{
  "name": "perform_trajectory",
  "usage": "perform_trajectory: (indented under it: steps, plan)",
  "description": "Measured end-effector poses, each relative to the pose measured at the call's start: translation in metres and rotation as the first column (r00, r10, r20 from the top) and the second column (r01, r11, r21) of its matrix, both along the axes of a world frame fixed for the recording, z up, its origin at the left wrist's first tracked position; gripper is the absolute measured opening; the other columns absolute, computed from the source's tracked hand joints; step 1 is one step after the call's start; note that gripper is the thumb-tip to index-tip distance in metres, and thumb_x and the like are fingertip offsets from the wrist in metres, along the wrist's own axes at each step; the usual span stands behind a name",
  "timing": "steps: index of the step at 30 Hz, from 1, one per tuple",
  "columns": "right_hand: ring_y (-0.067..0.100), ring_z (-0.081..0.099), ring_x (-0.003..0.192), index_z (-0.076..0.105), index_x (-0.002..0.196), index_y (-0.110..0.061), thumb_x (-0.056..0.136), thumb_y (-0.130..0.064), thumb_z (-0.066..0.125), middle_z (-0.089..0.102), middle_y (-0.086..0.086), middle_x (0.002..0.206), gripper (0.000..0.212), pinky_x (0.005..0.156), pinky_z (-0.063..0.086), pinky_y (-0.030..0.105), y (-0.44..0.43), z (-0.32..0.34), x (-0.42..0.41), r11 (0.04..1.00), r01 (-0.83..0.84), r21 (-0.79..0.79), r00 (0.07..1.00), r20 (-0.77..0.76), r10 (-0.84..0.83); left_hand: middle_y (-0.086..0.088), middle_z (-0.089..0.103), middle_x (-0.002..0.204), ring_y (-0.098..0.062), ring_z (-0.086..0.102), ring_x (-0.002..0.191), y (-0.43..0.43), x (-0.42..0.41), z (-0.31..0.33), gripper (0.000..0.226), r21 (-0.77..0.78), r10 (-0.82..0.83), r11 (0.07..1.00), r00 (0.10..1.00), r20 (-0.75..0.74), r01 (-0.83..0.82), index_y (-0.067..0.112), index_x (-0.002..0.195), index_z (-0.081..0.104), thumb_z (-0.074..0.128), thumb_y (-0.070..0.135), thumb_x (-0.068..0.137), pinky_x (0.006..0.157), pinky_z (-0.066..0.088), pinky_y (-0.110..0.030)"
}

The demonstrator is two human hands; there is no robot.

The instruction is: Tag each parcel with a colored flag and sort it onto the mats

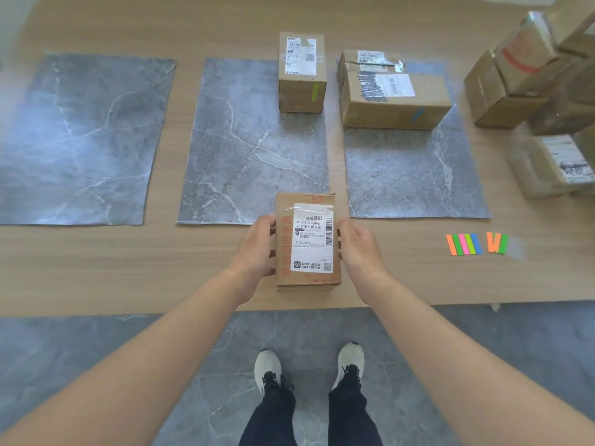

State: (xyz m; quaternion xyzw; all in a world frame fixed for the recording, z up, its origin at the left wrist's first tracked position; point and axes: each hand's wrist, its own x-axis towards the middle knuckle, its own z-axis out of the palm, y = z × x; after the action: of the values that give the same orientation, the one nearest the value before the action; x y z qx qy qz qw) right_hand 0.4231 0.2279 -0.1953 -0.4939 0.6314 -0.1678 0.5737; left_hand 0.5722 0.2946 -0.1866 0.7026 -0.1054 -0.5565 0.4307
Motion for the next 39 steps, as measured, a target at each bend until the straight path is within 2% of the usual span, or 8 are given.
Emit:
perform_trajectory:
  steps: [5,10,14,17,23,28,34,39]
  plan:
    - [0.016,0.068,0.083,0.07,0.09,-0.011,0.084,-0.046,0.039,0.077,0.002,0.092,0.048,0.073,0.051,0.036,-0.001,-0.007,-0.001,1.0,0.012,-0.023,1.0,0.019,-0.012,0.019,0.066,0.11,-0.019,0.062,0.106,0.003,0.0,-0.001,0.034,0.011,-0.01,1.0,1.0,0.009,0.01,0.035,0.102,0.066,0.034,0.048,0.1,0.102,0.047,-0.05]
    - [0.014,0.053,0.074,0.057,0.074,-0.017,0.097,-0.036,0.043,0.059,-0.011,0.071,0.033,0.066,0.042,0.035,-0.006,-0.005,-0.012,0.997,0.044,-0.056,0.999,0.018,-0.043,0.018,0.056,0.1,-0.014,0.053,0.108,-0.005,-0.006,0.009,0.029,-0.031,0.011,1.0,0.978,0.21,-0.004,0.035,0.086,0.057,0.034,0.039,0.104,0.105,0.04,-0.042]
    - [0.022,0.065,0.096,0.064,0.104,-0.005,0.098,-0.037,0.044,0.069,0.004,0.107,0.038,0.092,0.052,0.045,-0.019,0.0,-0.033,0.998,0.047,-0.051,0.999,0.017,-0.046,0.01,0.056,0.126,-0.011,0.049,0.12,-0.021,-0.019,0.025,0.037,-0.127,0.026,0.992,0.935,0.354,0.021,0.026,0.132,0.055,0.037,0.04,0.103,0.104,0.038,-0.034]
    - [0.015,0.063,0.094,0.066,0.097,-0.022,0.1,-0.038,0.045,0.066,-0.008,0.095,0.026,0.086,0.051,0.036,-0.031,0.007,-0.057,0.997,0.043,-0.067,0.998,0.049,-0.04,0.006,0.052,0.136,-0.009,0.045,0.126,-0.04,-0.039,0.039,0.041,-0.183,0.016,0.981,0.903,0.43,0.07,0.024,0.136,0.053,0.039,0.041,0.102,0.108,0.034,-0.032]
    - [0.007,0.062,0.1,0.066,0.11,-0.031,0.101,-0.036,0.046,0.065,-0.015,0.106,0.023,0.093,0.052,0.034,-0.063,0.017,-0.117,0.991,0.104,-0.08,0.993,0.058,-0.099,0.018,0.057,0.11,-0.002,0.053,0.106,-0.086,-0.1,0.055,0.032,-0.218,-0.088,0.961,0.934,0.347,0.172,0.028,0.126,0.057,0.04,0.039,0.102,0.092,0.043,-0.028]
    - [0.007,0.063,0.092,0.067,0.116,-0.026,0.1,-0.03,0.049,0.065,-0.014,0.097,0.025,0.082,0.052,0.03,-0.089,0.011,-0.171,0.978,0.184,-0.099,0.982,0.058,-0.179,0.018,0.059,0.119,-0.012,0.052,0.121,-0.123,-0.161,0.054,0.032,-0.206,-0.174,0.946,0.93,0.323,0.249,0.041,0.104,0.059,0.04,0.053,0.083,0.112,0.038,-0.044]
    - [0.011,0.064,0.086,0.072,0.107,-0.026,0.097,-0.027,0.053,0.066,-0.016,0.09,0.021,0.082,0.052,0.032,-0.116,-0.009,-0.233,0.961,0.241,-0.134,0.97,0.033,-0.239,0.0,0.061,0.127,-0.019,0.056,0.118,-0.154,-0.227,0.044,0.036,-0.163,-0.282,0.932,0.93,0.237,0.324,0.037,0.103,0.059,0.038,0.055,0.08,0.108,0.043,-0.048]
    - [0.014,0.068,0.1,0.074,0.105,-0.025,0.096,-0.022,0.053,0.07,-0.011,0.101,0.022,0.092,0.053,0.034,-0.134,-0.027,-0.272,0.964,0.223,-0.148,0.973,-0.03,-0.23,0.006,0.062,0.123,-0.021,0.057,0.118,-0.176,-0.267,0.021,0.042,-0.113,-0.355,0.92,0.92,0.168,0.375,0.033,0.108,0.06,0.039,0.055,0.079,0.106,0.045,-0.047]
